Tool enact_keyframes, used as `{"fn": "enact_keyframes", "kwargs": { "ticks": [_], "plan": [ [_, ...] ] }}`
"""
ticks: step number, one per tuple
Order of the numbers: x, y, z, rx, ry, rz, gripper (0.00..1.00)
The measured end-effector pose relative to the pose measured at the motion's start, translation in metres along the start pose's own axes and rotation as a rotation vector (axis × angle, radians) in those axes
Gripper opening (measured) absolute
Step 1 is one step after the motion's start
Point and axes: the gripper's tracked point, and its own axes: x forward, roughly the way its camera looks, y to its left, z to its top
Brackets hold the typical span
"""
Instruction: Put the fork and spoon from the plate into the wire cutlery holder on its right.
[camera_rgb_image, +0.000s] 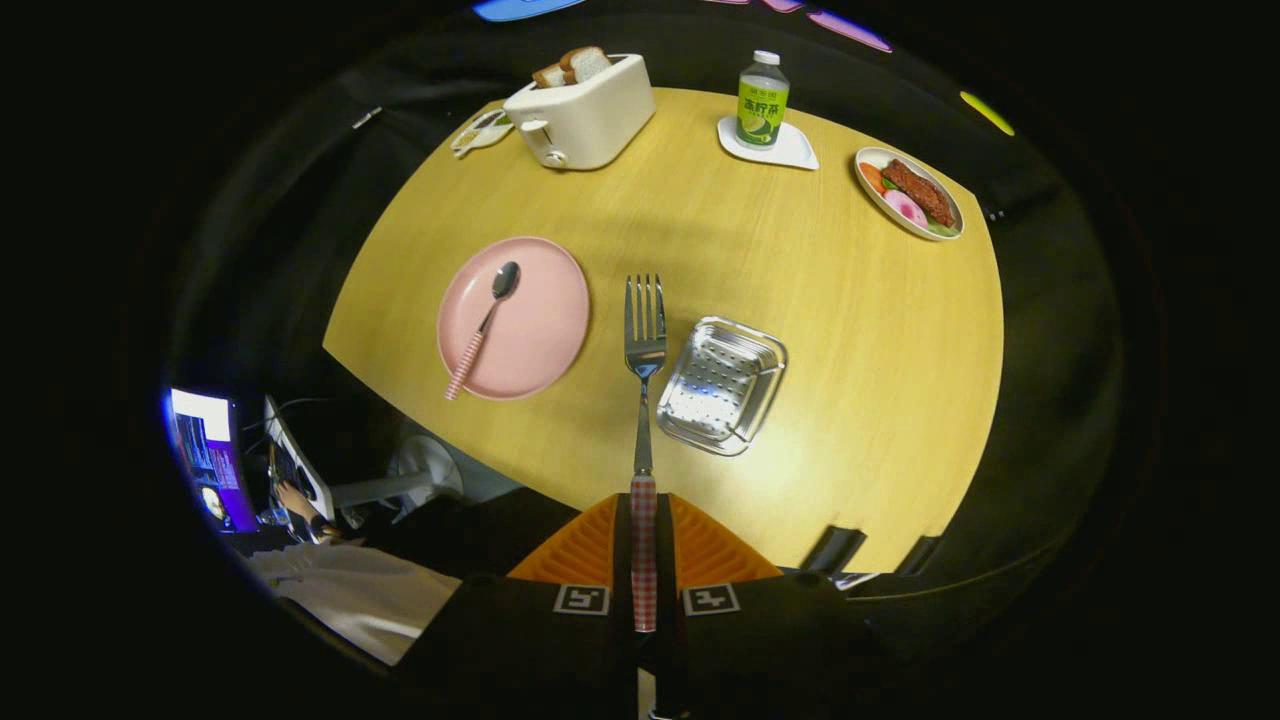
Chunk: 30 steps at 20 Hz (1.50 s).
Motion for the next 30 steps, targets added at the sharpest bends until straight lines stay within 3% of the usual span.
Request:
{"fn": "enact_keyframes", "kwargs": {
  "ticks": [5,11,21,24,25,28,30],
  "plan": [
    [0.011,-0.034,-0.017,-0.067,0.214,0.026,0.12],
    [0.035,-0.05,-0.005,-0.074,0.392,0.062,0.12],
    [0.06,-0.047,0.005,-0.076,0.532,0.09,0.17],
    [0.056,-0.044,0.017,-0.067,0.477,0.099,0.74],
    [0.051,-0.043,0.02,-0.051,0.45,0.107,0.84],
    [0.035,-0.045,0.03,-0.006,0.35,0.122,1.0],
    [0.022,-0.042,0.037,0.031,0.261,0.132,1.0]
  ]
}}
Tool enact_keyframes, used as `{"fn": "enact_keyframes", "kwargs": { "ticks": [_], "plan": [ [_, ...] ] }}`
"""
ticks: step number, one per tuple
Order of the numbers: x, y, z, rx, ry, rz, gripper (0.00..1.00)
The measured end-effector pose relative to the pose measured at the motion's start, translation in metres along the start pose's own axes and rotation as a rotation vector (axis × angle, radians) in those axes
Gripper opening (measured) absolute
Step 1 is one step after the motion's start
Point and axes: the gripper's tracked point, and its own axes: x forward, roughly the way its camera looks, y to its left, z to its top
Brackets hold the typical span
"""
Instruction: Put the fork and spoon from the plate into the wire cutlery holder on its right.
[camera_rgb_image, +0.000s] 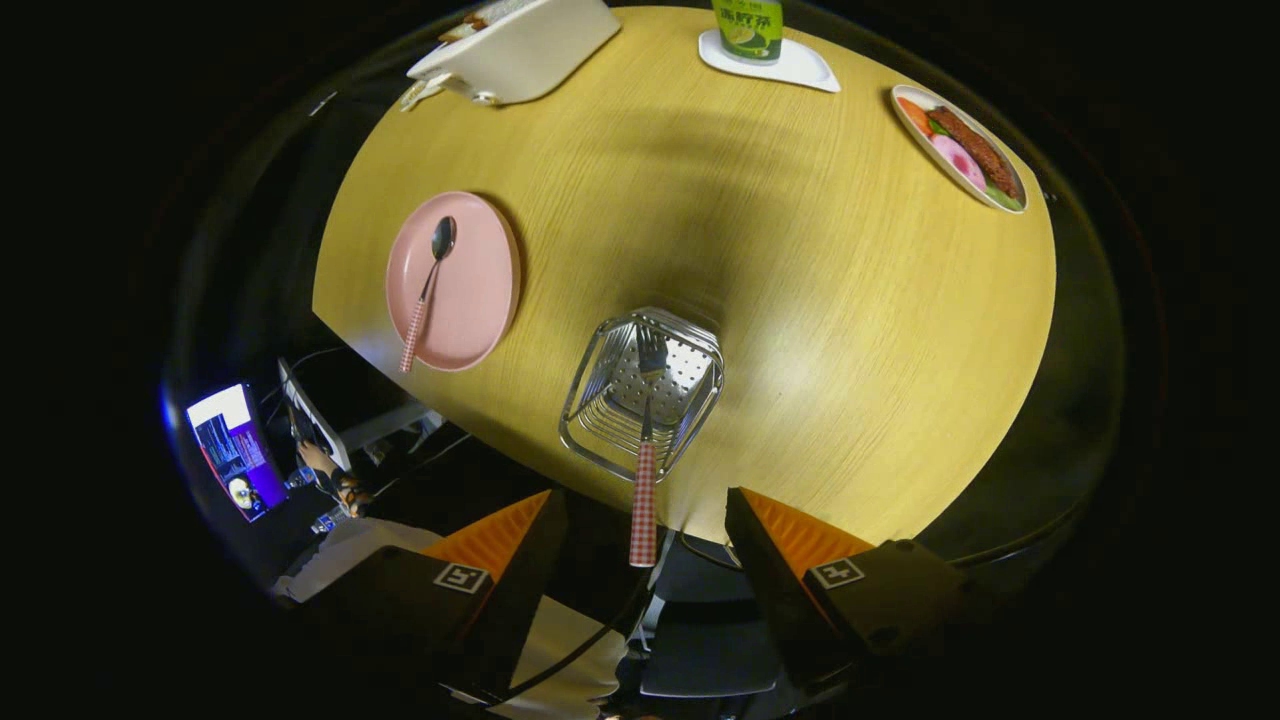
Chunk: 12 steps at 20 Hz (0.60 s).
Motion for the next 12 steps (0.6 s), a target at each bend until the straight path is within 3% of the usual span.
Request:
{"fn": "enact_keyframes", "kwargs": {
  "ticks": [6,12],
  "plan": [
    [-0.042,0.031,0.001,0.083,-0.316,0.054,1.0],
    [-0.068,0.069,-0.006,0.068,-0.537,0.028,1.0]
  ]
}}
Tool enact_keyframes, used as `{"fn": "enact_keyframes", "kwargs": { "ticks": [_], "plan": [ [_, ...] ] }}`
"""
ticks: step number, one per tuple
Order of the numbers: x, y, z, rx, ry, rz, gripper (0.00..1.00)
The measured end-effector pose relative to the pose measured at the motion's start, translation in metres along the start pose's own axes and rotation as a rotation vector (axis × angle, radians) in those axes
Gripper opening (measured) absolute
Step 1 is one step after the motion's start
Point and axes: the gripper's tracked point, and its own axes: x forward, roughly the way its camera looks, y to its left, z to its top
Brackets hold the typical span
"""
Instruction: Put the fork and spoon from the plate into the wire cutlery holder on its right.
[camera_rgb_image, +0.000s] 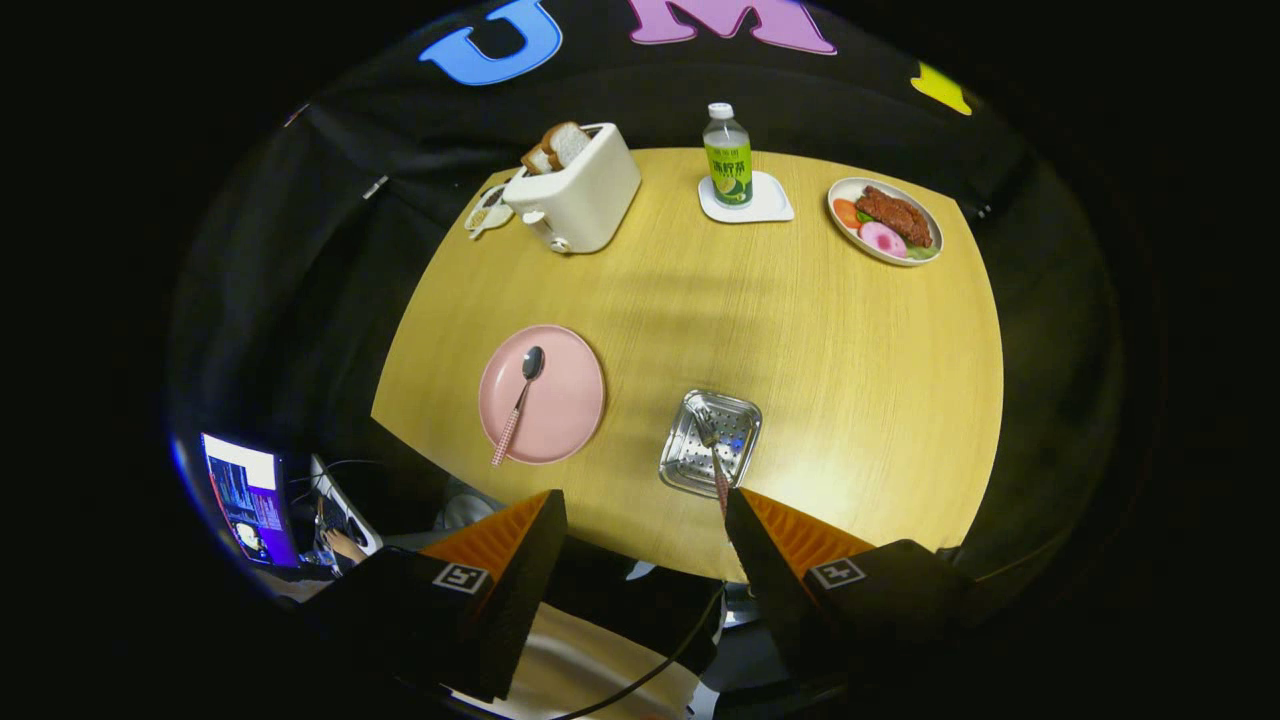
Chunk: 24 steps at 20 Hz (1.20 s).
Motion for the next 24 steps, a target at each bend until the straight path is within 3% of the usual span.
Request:
{"fn": "enact_keyframes", "kwargs": {
  "ticks": [7,14,17,24],
  "plan": [
    [0.019,0.054,0.021,0.064,-0.227,-0.01,1.0],
    [0.081,0.118,0.031,0.089,-0.283,0.012,1.0],
    [0.12,0.138,0.023,0.066,-0.259,0.006,1.0],
    [0.203,0.16,-0.016,0.078,-0.065,-0.006,1.0]
  ]
}}
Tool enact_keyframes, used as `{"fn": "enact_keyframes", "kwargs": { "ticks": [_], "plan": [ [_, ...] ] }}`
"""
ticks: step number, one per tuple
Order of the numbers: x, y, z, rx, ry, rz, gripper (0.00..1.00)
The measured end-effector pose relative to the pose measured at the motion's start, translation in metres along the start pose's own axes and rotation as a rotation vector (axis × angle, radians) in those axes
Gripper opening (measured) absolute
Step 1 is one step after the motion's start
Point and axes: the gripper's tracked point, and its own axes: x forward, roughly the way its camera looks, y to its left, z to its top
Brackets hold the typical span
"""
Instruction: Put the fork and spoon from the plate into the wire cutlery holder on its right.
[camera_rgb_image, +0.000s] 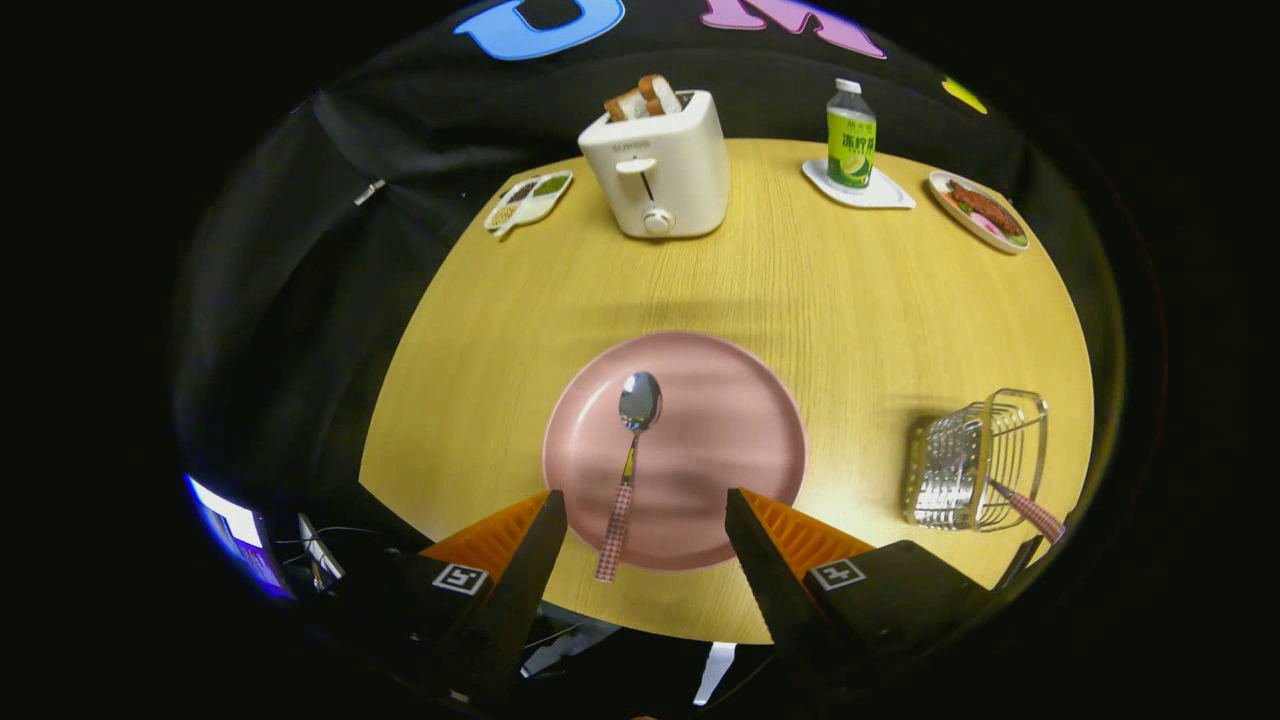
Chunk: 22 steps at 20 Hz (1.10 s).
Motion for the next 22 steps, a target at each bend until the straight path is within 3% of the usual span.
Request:
{"fn": "enact_keyframes", "kwargs": {
  "ticks": [7,8,14,19,20,22],
  "plan": [
    [0.045,-0.003,-0.021,0.062,0.13,-0.034,0.96],
    [0.05,-0.002,-0.023,0.066,0.141,-0.036,0.88],
    [0.066,0.008,-0.04,0.084,0.231,-0.026,0.69],
    [0.073,0.002,-0.044,0.091,0.273,-0.035,0.24],
    [0.071,0.002,-0.043,0.091,0.275,-0.027,0.17],
    [0.07,0.001,-0.043,0.079,0.27,-0.013,0.15]
  ]
}}
